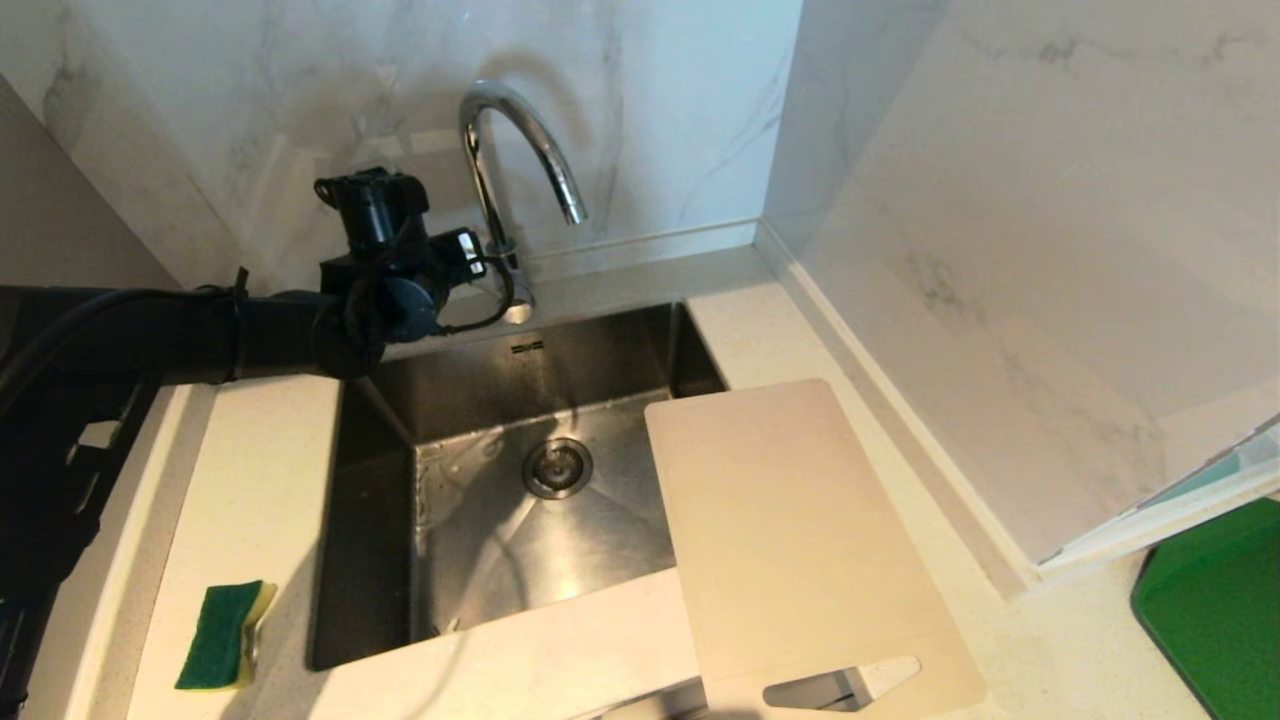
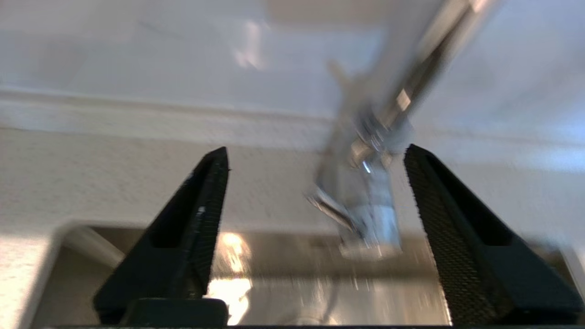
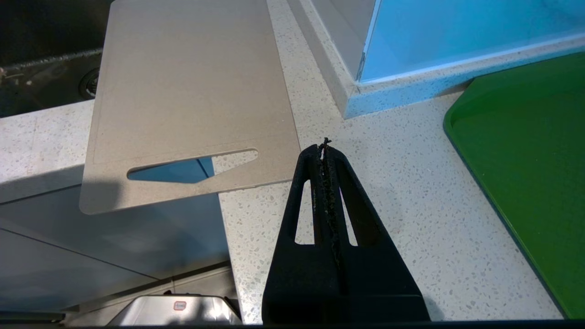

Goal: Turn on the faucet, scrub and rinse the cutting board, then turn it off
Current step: Turn on the tap

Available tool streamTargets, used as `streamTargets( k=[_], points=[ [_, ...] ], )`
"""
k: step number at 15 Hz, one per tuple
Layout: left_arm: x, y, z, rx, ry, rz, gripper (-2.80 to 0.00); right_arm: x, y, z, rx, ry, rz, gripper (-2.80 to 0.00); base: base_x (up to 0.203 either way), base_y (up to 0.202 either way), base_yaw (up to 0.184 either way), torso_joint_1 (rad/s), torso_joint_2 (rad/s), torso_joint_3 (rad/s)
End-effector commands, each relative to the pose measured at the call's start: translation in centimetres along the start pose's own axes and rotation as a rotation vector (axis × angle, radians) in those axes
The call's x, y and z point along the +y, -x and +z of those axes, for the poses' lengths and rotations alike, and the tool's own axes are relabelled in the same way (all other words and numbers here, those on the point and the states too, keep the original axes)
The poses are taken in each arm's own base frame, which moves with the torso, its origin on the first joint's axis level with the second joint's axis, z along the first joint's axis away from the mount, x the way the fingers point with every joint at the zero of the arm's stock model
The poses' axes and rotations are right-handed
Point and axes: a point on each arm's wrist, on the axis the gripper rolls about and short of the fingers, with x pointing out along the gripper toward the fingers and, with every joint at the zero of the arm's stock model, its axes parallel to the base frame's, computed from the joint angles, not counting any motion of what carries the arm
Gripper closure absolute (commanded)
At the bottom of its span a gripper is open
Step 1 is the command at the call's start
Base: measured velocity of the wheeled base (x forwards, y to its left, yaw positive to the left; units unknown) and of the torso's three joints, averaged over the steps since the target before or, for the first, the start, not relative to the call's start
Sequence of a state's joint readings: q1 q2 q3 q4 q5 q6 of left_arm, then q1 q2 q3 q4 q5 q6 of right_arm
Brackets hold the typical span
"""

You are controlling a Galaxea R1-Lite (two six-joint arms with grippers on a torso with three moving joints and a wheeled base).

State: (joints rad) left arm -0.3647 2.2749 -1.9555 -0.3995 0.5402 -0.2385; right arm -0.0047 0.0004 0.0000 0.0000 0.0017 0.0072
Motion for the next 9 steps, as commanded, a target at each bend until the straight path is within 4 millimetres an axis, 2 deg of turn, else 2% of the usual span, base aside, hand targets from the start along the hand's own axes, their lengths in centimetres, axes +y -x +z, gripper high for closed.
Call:
streamTargets(
  k=[1, 9],
  points=[
    [0.1, -0.4, -1.1, 0.007, -0.005, 0.021, -2.80, 0.0, 0.0, 0.0, 0.000, 0.000, 0.000, 0.00, 0.000, 0.000, 0.000, 0.000, 0.00, 0.000],
    [0.0, -1.1, -3.3, -0.026, 0.031, 0.112, -2.80, 0.0, 0.0, 0.0, 0.000, 0.000, 0.001, 0.00, 0.000, 0.000, 0.000, 0.000, 0.00, 0.000]
  ],
)
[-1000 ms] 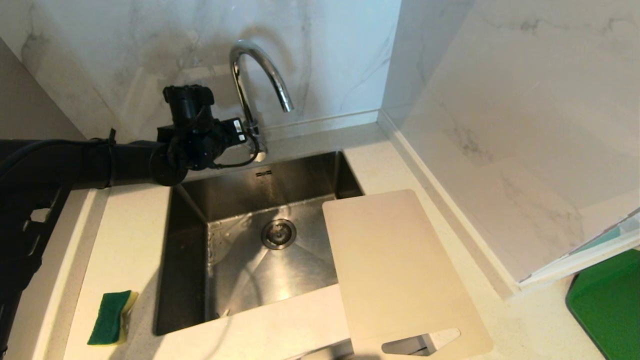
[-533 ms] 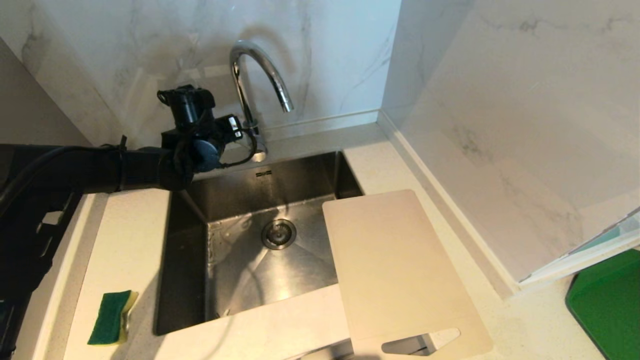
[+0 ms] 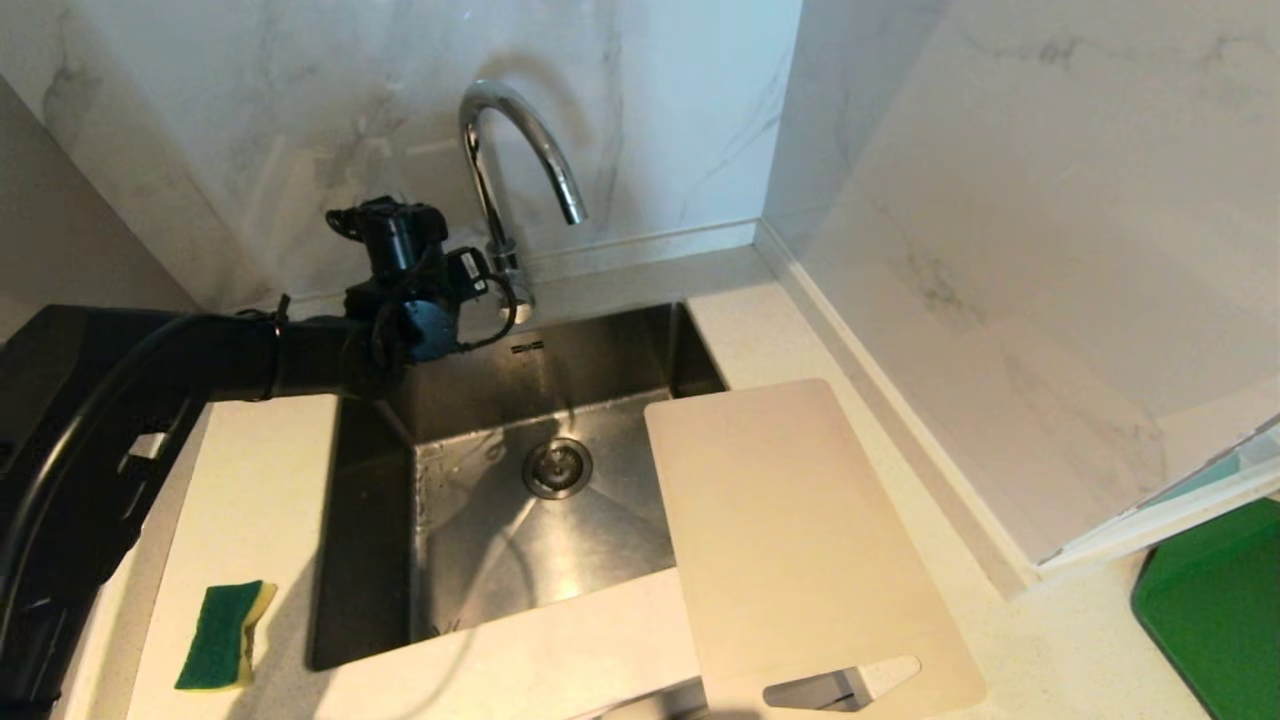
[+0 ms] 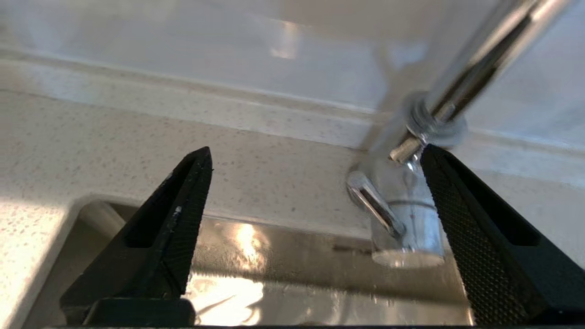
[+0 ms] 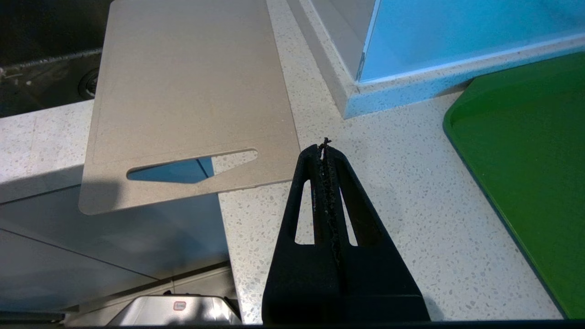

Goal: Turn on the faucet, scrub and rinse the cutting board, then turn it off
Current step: Turn on the tap

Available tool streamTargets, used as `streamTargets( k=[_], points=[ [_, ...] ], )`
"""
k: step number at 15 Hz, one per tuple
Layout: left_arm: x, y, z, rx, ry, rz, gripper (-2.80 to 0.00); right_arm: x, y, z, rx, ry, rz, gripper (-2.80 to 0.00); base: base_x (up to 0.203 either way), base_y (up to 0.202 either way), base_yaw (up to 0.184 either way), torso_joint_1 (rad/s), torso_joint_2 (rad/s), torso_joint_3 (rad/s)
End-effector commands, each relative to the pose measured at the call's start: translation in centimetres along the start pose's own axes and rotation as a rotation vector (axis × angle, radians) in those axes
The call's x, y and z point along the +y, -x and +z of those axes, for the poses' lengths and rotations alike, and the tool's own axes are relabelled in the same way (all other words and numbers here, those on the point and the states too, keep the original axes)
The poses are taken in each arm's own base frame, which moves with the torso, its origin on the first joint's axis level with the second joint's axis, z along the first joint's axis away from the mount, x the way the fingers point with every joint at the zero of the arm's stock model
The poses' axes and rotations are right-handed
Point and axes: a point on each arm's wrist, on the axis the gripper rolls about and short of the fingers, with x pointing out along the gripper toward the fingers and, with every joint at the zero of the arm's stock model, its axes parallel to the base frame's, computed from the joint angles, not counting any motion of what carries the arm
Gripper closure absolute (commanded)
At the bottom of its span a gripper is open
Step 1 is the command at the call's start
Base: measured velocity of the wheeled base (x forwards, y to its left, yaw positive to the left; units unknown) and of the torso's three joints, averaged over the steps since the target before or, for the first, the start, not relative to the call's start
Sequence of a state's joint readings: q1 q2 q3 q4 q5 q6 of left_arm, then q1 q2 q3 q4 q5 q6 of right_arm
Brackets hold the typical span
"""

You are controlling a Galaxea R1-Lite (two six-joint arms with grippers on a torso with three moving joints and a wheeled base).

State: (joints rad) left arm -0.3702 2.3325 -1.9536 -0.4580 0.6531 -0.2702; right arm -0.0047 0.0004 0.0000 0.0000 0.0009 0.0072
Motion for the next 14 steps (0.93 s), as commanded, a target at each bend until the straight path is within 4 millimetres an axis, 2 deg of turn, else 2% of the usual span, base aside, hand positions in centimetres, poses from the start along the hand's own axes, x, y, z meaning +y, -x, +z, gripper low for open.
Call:
streamTargets(
  k=[1, 8, 14],
  points=[
    [-0.1, -0.2, -1.0, -0.004, 0.002, 0.011, -2.80, 0.0, 0.0, 0.0, 0.000, 0.000, 0.001, 0.00, 0.000, 0.000, 0.000, 0.000, 0.00, 0.000],
    [0.4, -1.1, -2.5, 0.001, -0.006, 0.019, -2.80, 0.0, 0.0, 0.0, -0.001, 0.000, 0.001, 0.00, 0.000, 0.000, 0.000, 0.000, 0.00, 0.000],
    [0.7, -1.2, -3.0, 0.022, 0.020, 0.044, -2.80, 0.0, 0.0, 0.0, 0.000, 0.000, 0.001, 0.00, 0.000, 0.000, 0.000, 0.000, 0.00, 0.000]
  ],
)
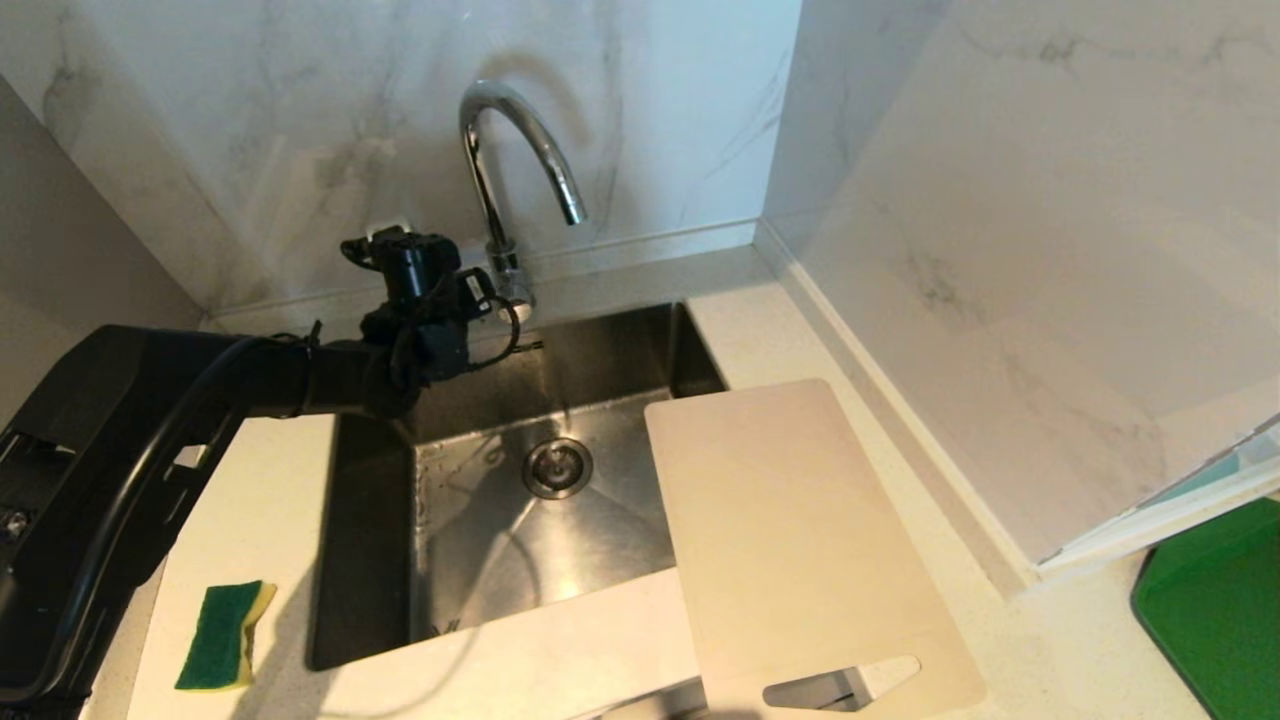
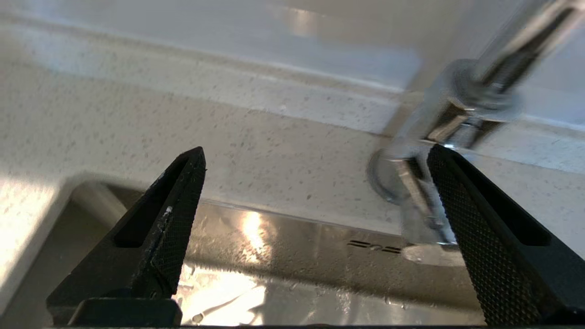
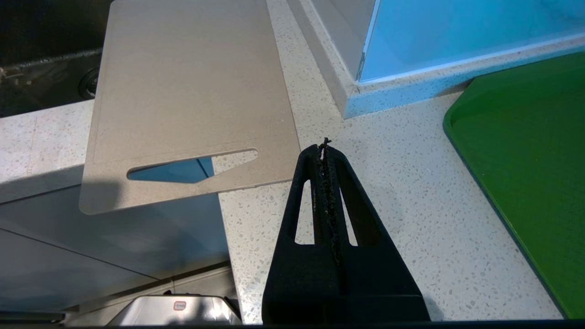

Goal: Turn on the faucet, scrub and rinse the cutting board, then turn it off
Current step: Turn on the tap

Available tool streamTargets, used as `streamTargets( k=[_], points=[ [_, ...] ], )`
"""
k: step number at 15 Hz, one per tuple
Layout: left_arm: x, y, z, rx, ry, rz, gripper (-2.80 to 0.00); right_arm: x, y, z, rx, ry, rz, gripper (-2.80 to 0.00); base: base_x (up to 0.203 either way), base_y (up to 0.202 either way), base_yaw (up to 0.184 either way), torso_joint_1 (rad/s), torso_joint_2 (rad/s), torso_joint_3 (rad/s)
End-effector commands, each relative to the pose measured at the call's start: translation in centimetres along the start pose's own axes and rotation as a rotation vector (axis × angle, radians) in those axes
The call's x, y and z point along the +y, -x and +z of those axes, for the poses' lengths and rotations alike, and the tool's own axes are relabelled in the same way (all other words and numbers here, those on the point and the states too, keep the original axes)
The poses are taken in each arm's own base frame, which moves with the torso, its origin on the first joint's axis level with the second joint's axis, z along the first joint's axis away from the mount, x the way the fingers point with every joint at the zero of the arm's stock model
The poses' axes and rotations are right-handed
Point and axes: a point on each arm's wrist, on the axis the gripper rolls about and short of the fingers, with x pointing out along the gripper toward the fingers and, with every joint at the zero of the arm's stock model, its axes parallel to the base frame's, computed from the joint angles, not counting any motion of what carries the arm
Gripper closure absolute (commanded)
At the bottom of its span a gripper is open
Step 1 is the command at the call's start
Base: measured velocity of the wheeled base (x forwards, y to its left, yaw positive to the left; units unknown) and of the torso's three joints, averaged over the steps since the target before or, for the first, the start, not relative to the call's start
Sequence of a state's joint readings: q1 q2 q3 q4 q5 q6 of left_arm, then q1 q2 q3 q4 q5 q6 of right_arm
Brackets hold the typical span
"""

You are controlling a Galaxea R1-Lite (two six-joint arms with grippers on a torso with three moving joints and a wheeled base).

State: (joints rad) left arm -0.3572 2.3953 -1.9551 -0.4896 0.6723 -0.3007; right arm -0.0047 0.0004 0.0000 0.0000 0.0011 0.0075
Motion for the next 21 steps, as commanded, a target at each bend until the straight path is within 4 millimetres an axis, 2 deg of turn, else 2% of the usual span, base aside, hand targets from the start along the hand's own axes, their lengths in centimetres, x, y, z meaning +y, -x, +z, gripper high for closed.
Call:
streamTargets(
  k=[1, 6, 14, 18, 21],
  points=[
    [0.0, 0.2, -0.4, 0.022, 0.016, 0.011, -2.80, 0.0, 0.0, 0.0, -0.002, 0.000, 0.001, 0.00, 0.000, 0.000, 0.000, 0.000, 0.00, 0.000],
    [0.7, 0.9, -1.2, 0.091, 0.031, 0.042, -2.80, 0.0, 0.0, 0.0, 0.000, 0.000, 0.001, 0.00, 0.000, 0.000, 0.000, 0.000, 0.00, 0.000],
    [1.0, 2.0, -1.3, 0.123, 0.042, 0.045, -2.80, 0.0, 0.0, 0.0, -0.001, 0.000, 0.002, 0.00, 0.000, 0.000, 0.000, 0.000, 0.00, 0.000],
    [0.9, 2.3, 0.0, 0.107, 0.057, 0.031, -2.80, 0.0, 0.0, 0.0, -0.001, 0.000, 0.001, 0.00, 0.000, 0.000, 0.000, 0.000, 0.00, 0.000],
    [0.7, 3.1, 2.6, 0.073, 0.080, 0.013, -2.80, 0.0, 0.0, 0.0, -0.001, 0.000, 0.001, 0.00, 0.000, 0.000, 0.000, 0.000, 0.00, 0.000]
  ],
)
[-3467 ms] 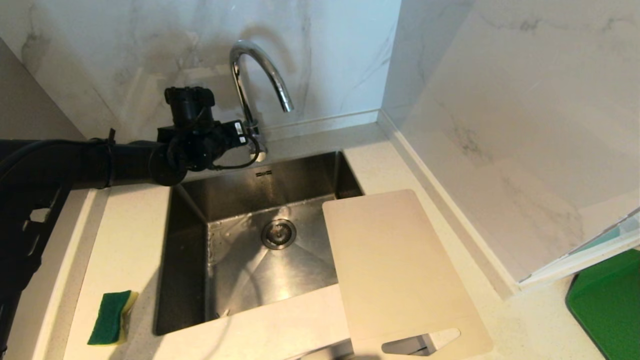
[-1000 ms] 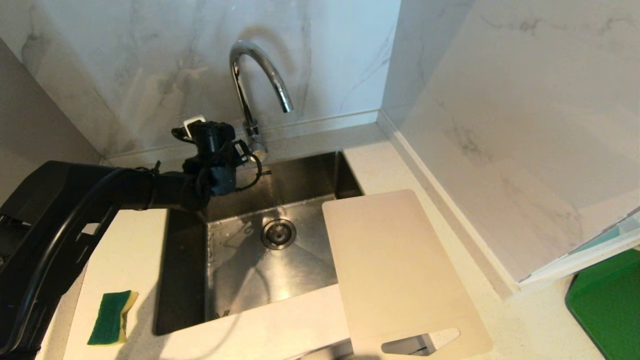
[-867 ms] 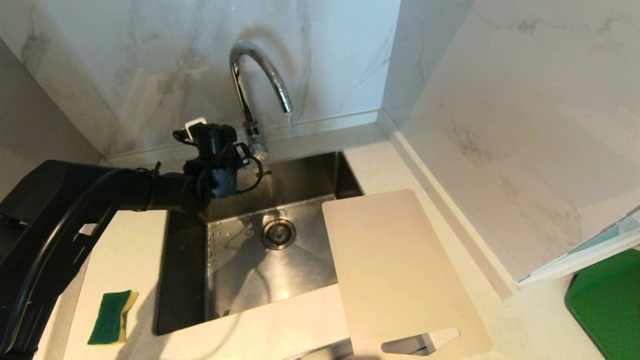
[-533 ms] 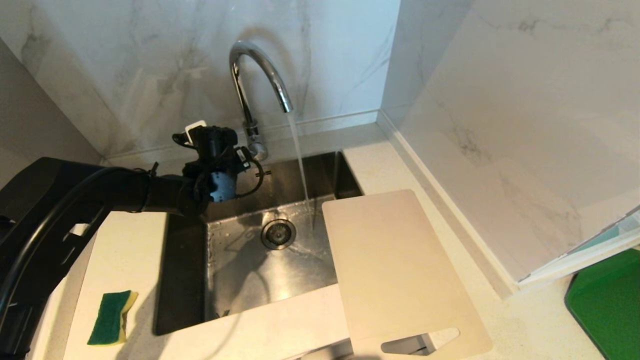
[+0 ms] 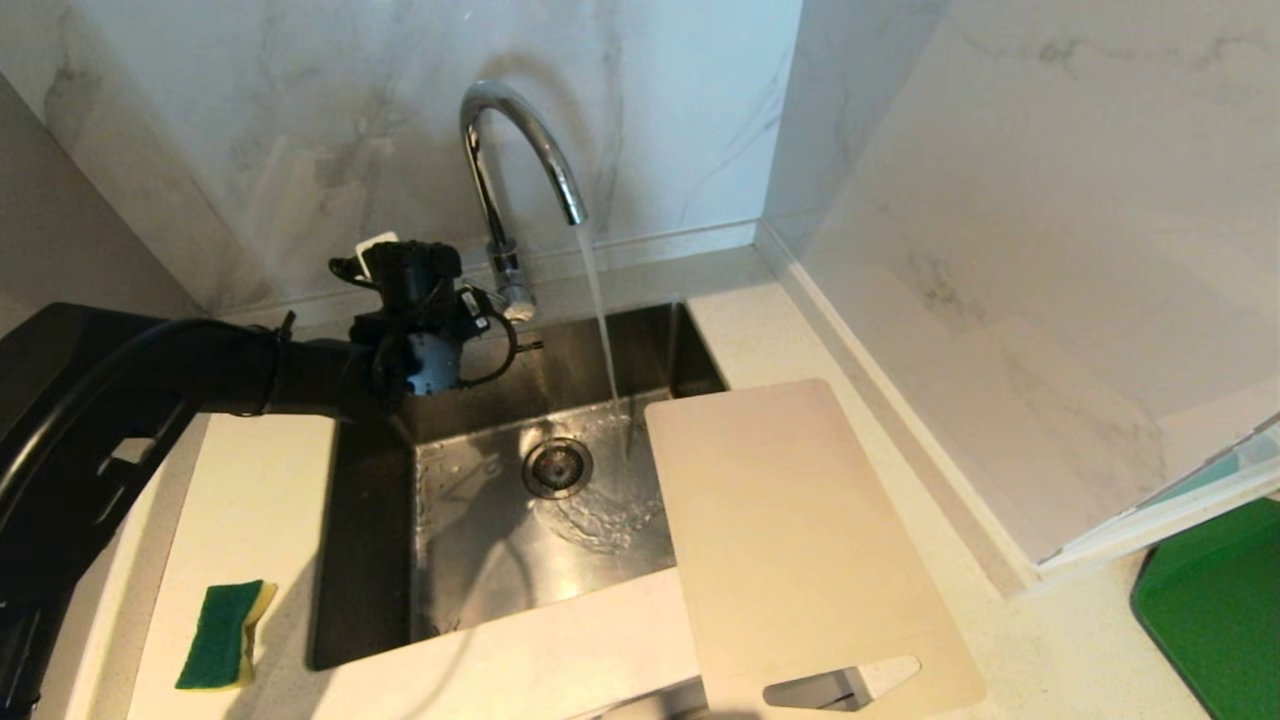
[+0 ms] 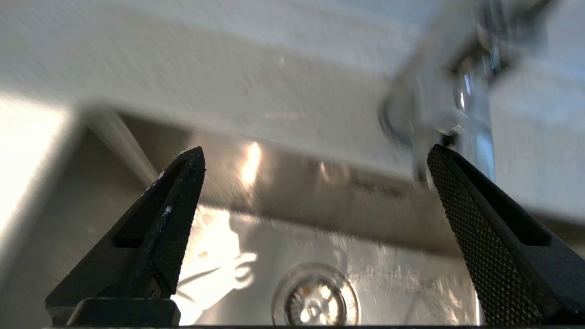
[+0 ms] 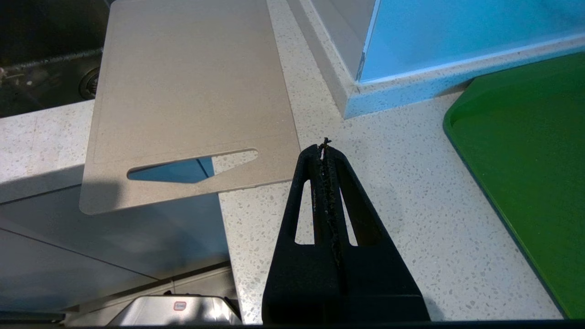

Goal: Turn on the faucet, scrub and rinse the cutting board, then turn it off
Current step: Turn on the tap

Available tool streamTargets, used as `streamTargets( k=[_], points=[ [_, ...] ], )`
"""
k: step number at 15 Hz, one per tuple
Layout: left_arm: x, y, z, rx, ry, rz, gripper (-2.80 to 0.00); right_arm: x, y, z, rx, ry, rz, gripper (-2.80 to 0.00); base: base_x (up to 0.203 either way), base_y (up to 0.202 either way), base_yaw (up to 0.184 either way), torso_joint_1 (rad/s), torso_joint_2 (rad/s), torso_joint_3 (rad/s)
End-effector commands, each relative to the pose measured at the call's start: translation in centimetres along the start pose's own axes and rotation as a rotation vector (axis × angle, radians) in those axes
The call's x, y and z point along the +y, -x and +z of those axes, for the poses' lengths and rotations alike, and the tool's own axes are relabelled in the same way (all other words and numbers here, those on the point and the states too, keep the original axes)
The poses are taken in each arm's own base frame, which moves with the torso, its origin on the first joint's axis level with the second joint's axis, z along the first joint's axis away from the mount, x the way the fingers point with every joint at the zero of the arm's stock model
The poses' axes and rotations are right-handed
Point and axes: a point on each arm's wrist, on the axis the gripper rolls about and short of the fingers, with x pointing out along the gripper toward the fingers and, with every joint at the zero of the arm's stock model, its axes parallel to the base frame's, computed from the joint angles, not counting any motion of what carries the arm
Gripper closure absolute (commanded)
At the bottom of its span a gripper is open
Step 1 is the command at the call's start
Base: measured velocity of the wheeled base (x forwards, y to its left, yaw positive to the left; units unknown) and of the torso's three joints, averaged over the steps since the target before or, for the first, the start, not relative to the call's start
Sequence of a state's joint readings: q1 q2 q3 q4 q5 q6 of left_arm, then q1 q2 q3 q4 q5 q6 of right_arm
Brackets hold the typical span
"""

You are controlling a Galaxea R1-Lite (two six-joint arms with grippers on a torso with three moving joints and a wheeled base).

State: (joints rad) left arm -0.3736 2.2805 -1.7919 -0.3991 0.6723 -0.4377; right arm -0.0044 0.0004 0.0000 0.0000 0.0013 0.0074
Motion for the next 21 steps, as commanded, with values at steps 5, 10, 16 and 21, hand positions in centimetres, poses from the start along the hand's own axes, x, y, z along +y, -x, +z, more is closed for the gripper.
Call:
streamTargets(
  k=[5, 10, 16, 21],
  points=[
    [0.0, 3.8, 7.0, -0.018, 0.023, -0.055, -2.80, 0.0, 0.0, 0.0, -0.002, 0.000, 0.001, 0.00, 0.000, 0.000, 0.000, 0.000, 0.00, 0.000],
    [1.0, 6.9, 10.2, 0.053, -0.017, -0.100, -2.80, 0.0, 0.0, 0.0, -0.002, 0.000, 0.000, 0.00, 0.000, 0.000, 0.000, 0.000, 0.00, 0.000],
    [0.4, 4.7, 7.4, 0.088, -0.038, -0.093, -2.80, 0.0, 0.0, 0.0, -0.002, 0.000, 0.000, 0.00, 0.000, 0.000, 0.000, 0.000, 0.00, 0.000],
    [-1.3, 2.0, 5.5, 0.045, 0.001, -0.099, -2.80, 0.0, 0.0, 0.0, 0.000, 0.000, 0.000, 0.00, 0.000, 0.000, 0.000, 0.000, 0.00, 0.000]
  ],
)
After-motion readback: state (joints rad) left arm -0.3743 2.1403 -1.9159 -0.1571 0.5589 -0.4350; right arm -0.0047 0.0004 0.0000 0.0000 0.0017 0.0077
